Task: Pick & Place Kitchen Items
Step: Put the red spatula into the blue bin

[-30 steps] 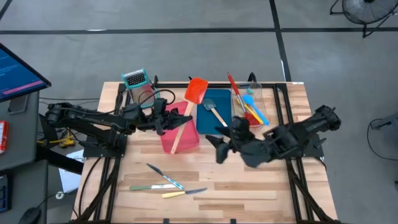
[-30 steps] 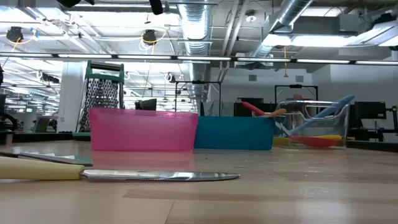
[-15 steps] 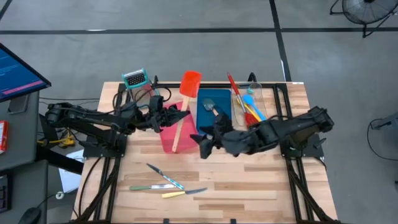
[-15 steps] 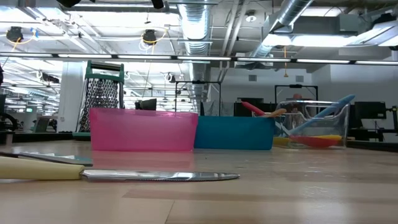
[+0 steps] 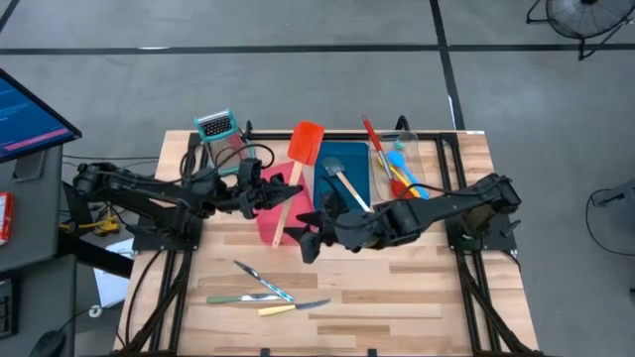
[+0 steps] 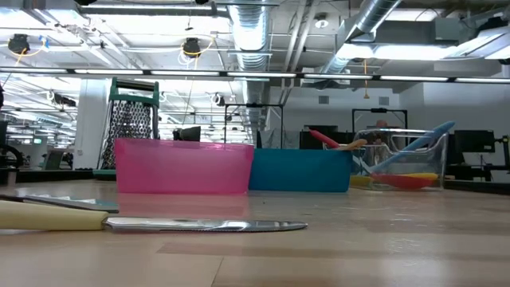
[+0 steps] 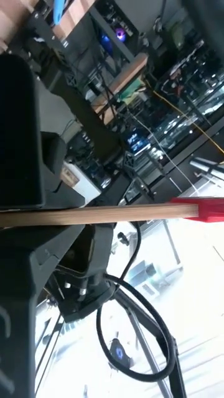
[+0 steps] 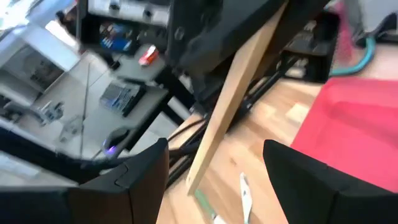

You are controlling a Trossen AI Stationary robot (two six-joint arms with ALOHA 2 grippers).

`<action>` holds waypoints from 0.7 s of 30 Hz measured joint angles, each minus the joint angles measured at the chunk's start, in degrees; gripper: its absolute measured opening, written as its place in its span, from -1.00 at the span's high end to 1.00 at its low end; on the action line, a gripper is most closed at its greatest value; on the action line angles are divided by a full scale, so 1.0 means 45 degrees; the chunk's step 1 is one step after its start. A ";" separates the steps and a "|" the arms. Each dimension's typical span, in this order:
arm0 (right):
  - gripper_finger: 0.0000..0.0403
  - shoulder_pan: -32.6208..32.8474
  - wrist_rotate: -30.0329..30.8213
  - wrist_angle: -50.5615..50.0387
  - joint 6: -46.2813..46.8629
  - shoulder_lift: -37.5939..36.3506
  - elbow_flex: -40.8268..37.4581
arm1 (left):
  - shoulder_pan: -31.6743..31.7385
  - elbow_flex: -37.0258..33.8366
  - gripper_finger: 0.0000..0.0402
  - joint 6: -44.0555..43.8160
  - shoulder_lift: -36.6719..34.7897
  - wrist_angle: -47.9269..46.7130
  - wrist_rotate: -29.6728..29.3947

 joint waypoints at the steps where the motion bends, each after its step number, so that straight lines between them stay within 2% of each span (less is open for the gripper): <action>1: -0.27 -0.0029 -0.0084 0.0040 -0.0002 0.0047 0.0000 | -0.0070 0.0000 1.00 -0.0002 0.0000 0.0030 0.0050; 9: -0.20 -0.0221 -0.0418 0.0556 -0.0516 0.0158 -0.0005 | -0.0569 0.0000 1.00 -0.0046 0.0005 0.0037 0.0180; 21: 0.29 -0.0608 -0.1020 0.0818 -0.1188 0.0198 -0.0005 | -0.0652 0.0000 1.00 -0.0048 0.0005 0.0032 0.0212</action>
